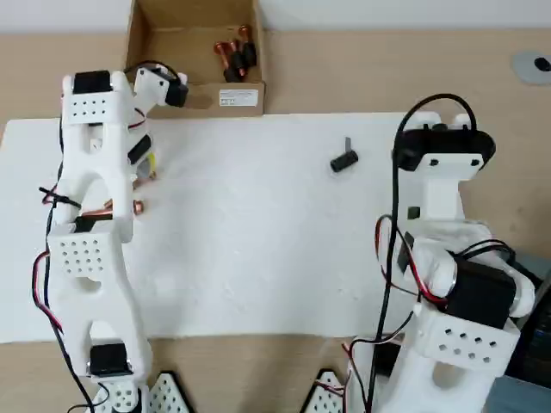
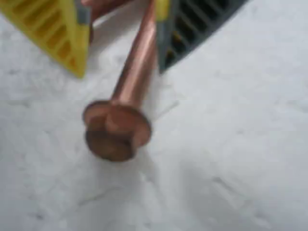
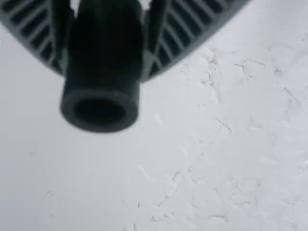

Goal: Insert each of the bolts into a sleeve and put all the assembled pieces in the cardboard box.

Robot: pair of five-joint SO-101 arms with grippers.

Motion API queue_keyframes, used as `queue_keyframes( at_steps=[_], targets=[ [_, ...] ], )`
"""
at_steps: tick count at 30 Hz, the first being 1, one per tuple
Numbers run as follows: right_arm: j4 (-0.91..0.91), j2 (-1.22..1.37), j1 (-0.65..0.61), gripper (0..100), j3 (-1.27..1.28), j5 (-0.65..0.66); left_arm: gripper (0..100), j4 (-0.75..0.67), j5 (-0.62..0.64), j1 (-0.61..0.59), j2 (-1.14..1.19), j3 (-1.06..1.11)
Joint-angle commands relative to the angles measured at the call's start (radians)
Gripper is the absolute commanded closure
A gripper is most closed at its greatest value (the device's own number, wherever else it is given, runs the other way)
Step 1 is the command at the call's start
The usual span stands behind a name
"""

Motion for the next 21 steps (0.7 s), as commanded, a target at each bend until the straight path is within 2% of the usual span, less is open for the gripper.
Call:
queue_keyframes(
  at_steps=[1,7,17,19,21],
  targets=[
    [-0.028,-0.008,0.005,98.8,0.001,-0.008,89,0.015,-0.008,-0.008,-0.007,-0.052],
    [-0.029,-0.008,0.005,98.8,0.001,-0.008,89,-0.002,-0.015,-0.006,0.059,-0.068],
    [-0.025,-0.013,0.005,98.8,-0.002,-0.003,89,-0.008,-0.011,-0.014,0.246,-0.233],
    [-0.025,-0.013,0.005,98.8,-0.002,-0.003,92,-0.003,-0.009,-0.014,0.262,-0.261],
    [-0.025,-0.013,0.005,98.8,-0.002,-0.003,100,-0.002,-0.009,-0.014,0.268,-0.272]
  ],
)
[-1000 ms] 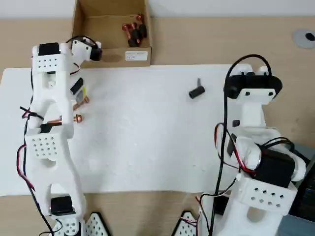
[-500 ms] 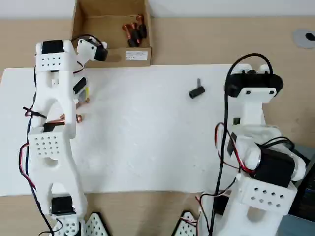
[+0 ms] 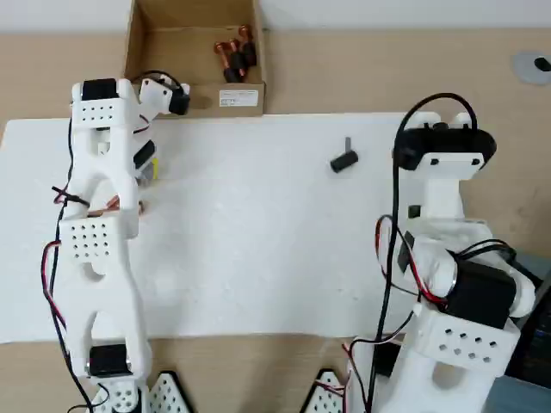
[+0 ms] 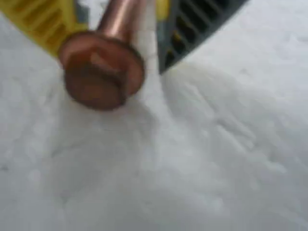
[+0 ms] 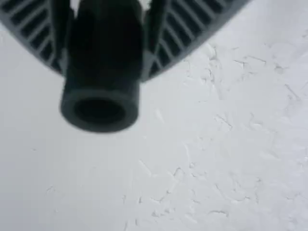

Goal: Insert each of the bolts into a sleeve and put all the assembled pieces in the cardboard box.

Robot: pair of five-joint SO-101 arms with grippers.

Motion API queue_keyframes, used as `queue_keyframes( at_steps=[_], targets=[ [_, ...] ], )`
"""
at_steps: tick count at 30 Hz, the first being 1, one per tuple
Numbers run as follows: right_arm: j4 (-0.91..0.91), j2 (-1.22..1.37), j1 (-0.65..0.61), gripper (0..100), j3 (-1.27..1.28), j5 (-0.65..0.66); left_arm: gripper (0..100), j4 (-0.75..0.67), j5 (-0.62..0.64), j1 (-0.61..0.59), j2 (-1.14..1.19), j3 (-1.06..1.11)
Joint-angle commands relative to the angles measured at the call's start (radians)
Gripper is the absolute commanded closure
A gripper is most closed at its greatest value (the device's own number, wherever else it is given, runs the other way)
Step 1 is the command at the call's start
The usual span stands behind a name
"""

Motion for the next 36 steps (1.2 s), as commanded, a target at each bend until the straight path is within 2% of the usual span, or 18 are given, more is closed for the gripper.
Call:
queue_keyframes(
  at_steps=[1,5,10,18,25,36],
  targets=[
    [-0.017,-0.013,0.005,98.8,-0.004,-0.003,100,-0.009,0.002,-0.008,0.007,-0.046],
    [-0.018,-0.015,0.004,98.8,-0.004,-0.002,100,0.006,0.011,-0.011,0.005,-0.052],
    [-0.012,-0.015,0.004,98.8,-0.021,-0.002,100,0.006,0.084,-0.011,-0.081,-0.043],
    [0.043,-0.013,-0.027,98.8,-0.124,0.035,100,0.008,0.276,0.011,-0.317,-0.005],
    [0.118,-0.015,-0.047,98.8,-0.193,0.035,100,0.008,0.44,0.044,-0.65,0.265],
    [0.123,-0.03,-0.042,98.8,-0.246,0.035,100,0.003,0.531,0.104,-1.29,0.825]
  ],
)
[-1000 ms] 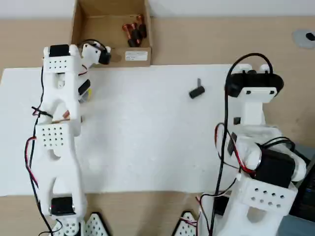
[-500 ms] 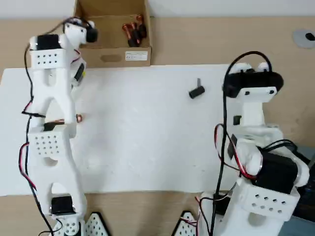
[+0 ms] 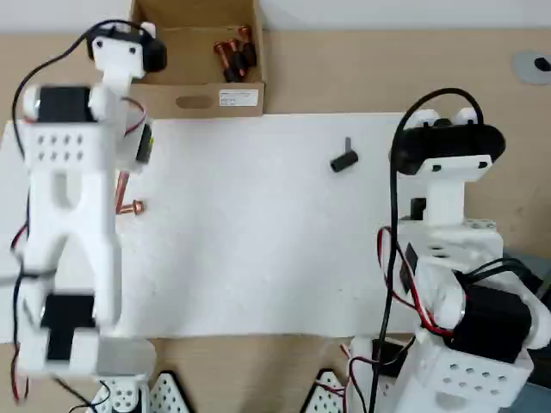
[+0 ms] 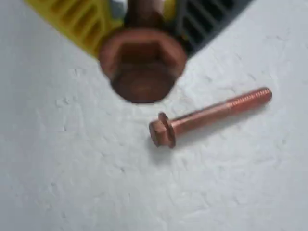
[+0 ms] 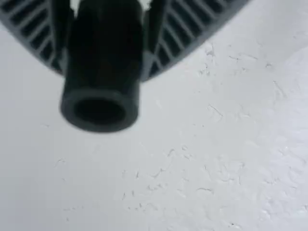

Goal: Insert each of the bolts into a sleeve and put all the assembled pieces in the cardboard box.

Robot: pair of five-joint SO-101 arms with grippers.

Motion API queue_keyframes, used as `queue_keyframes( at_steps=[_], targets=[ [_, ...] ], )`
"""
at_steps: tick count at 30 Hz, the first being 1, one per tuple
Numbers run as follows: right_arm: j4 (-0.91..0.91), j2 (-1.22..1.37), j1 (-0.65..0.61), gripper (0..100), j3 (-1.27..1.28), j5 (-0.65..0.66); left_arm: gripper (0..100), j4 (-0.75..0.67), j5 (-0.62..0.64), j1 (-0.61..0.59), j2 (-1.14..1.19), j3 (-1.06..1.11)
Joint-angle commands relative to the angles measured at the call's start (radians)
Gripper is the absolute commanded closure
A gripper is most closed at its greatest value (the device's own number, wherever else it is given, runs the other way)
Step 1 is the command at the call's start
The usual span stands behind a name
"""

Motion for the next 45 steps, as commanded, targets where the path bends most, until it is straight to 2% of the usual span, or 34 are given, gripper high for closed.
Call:
queue_keyframes(
  at_steps=[1,6,15,22,26,32,39,45],
  targets=[
    [0.017,-0.039,-0.005,98.9,-0.038,0.008,100,-0.003,0.032,0.012,-0.229,0.147],
    [-0.026,-0.153,-0.013,98.9,0.084,0.008,100,-0.112,0.084,0.003,-0.438,0.396],
    [-0.308,-0.493,-0.015,98.9,0.46,0.008,100,-0.427,0.238,0.003,-0.872,0.848],
    [-0.417,-0.69,-0.025,98.9,0.719,0.0,100,-0.572,0.373,0.006,-1.116,1.1],
    [-0.454,-0.782,-0.114,98.9,0.829,-0.006,100,-0.634,0.443,0.011,-1.236,1.224],
    [-0.539,-0.938,-0.269,98.9,0.993,-0.092,100,-0.749,0.531,0.011,-1.455,1.418],
    [-0.629,-0.957,-0.371,98.9,1.075,-0.098,100,-0.781,0.617,0.012,-1.736,1.603],
    [-0.73,-0.958,-0.512,98.9,1.141,-0.098,100,-0.796,0.733,0.014,-1.735,1.62]
  ],
)
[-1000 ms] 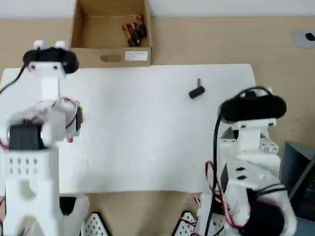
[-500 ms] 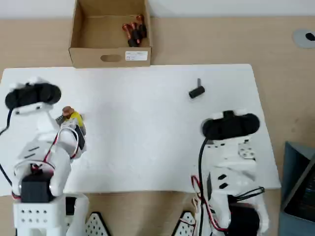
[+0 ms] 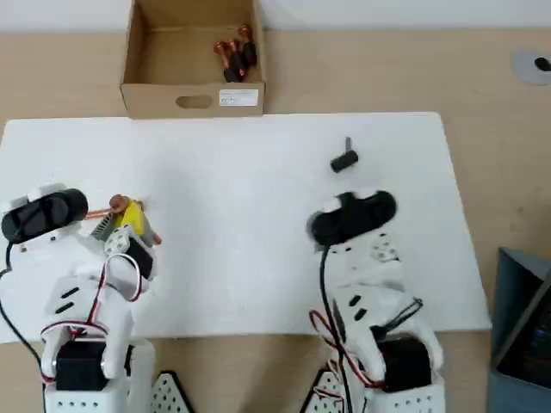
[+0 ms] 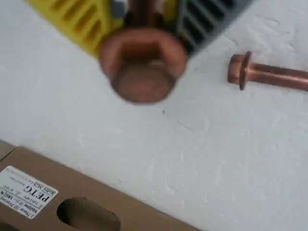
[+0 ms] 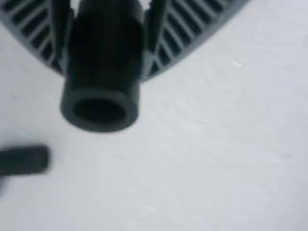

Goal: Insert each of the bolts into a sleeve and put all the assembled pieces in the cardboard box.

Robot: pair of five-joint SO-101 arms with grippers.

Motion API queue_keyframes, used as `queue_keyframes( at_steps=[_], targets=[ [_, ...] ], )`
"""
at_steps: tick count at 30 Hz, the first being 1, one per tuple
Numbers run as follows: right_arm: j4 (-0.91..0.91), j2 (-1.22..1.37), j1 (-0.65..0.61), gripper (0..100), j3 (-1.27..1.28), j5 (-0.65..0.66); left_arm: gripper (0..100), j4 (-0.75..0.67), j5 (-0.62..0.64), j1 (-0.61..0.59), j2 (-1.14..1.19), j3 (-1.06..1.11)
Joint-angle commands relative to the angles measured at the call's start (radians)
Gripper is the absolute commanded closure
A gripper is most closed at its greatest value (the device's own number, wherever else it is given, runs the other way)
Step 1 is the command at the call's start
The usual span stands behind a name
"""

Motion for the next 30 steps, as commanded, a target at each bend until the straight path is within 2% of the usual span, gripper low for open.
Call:
queue_keyframes(
  at_steps=[1,7,15,24,30],
  targets=[
    [-0.089,-0.11,-0.085,98.9,0.025,-0.008,100,-0.06,0.074,0.014,-0.018,0.002],
    [-0.175,-0.111,-0.24,98.9,0.065,-0.006,100,-0.207,0.121,0.041,-0.018,-0.003],
    [-0.175,-0.111,-0.398,98.9,0.061,0.037,100,-0.269,0.281,0.313,-0.018,-0.052],
    [-0.175,-0.113,-0.481,98.9,0.059,0.181,100,-0.267,0.278,0.428,-0.018,-0.14],
    [-0.176,-0.113,-0.486,98.9,0.048,0.196,100,-0.261,0.235,0.443,-0.018,-0.163]
  ],
)
